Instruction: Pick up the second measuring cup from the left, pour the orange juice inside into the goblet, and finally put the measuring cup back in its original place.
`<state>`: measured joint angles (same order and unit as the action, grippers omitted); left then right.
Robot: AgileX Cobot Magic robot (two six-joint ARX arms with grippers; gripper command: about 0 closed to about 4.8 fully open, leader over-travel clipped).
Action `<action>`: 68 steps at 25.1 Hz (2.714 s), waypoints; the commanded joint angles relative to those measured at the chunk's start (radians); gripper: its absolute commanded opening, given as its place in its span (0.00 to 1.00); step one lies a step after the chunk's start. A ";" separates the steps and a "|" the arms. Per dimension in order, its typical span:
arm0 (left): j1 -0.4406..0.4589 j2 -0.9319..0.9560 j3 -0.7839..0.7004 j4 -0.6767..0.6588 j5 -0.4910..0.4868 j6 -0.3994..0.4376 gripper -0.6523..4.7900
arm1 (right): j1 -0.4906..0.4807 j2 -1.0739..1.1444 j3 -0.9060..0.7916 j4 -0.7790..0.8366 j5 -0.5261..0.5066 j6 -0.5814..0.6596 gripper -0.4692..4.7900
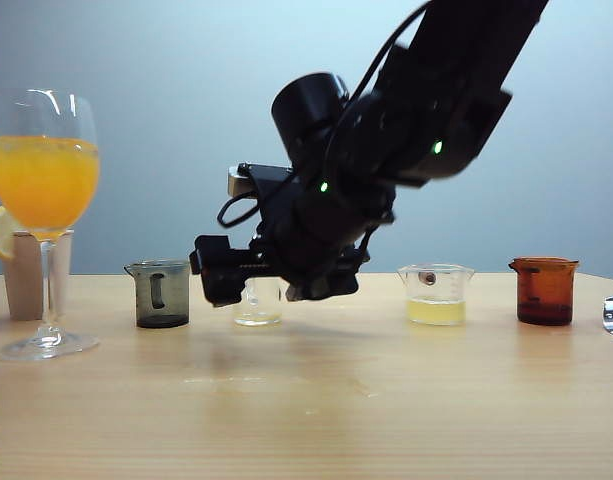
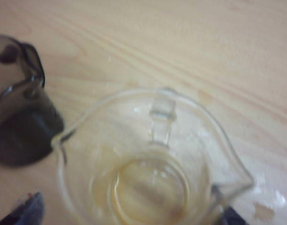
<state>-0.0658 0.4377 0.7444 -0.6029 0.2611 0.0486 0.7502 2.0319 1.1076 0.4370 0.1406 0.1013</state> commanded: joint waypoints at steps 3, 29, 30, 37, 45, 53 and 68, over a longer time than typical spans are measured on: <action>0.002 -0.001 0.003 0.013 0.002 -0.004 0.11 | -0.001 -0.091 0.003 -0.179 -0.013 0.005 1.00; 0.002 -0.355 -0.283 0.142 -0.142 -0.113 0.11 | -0.001 -1.201 -0.310 -0.665 0.099 -0.100 0.09; 0.002 -0.383 -0.306 0.159 -0.160 -0.113 0.11 | -0.002 -1.244 -0.359 -0.638 0.113 -0.111 0.09; 0.002 -0.436 -0.491 0.378 -0.199 -0.120 0.11 | 0.000 -1.494 -0.594 -0.579 0.310 -0.112 0.09; 0.001 -0.436 -0.703 0.576 -0.224 -0.108 0.11 | 0.000 -1.498 -0.594 -0.581 0.291 -0.112 0.09; 0.001 -0.436 -0.735 0.558 -0.313 -0.109 0.11 | 0.000 -1.503 -0.594 -0.545 0.204 -0.195 0.09; 0.001 -0.436 -0.735 0.557 -0.310 -0.109 0.11 | 0.000 -1.622 -0.695 -0.477 0.060 -0.266 0.09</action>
<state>-0.0658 0.0021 0.0051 -0.0566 -0.0486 -0.0639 0.7498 0.4377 0.4278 -0.0601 0.2077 -0.1638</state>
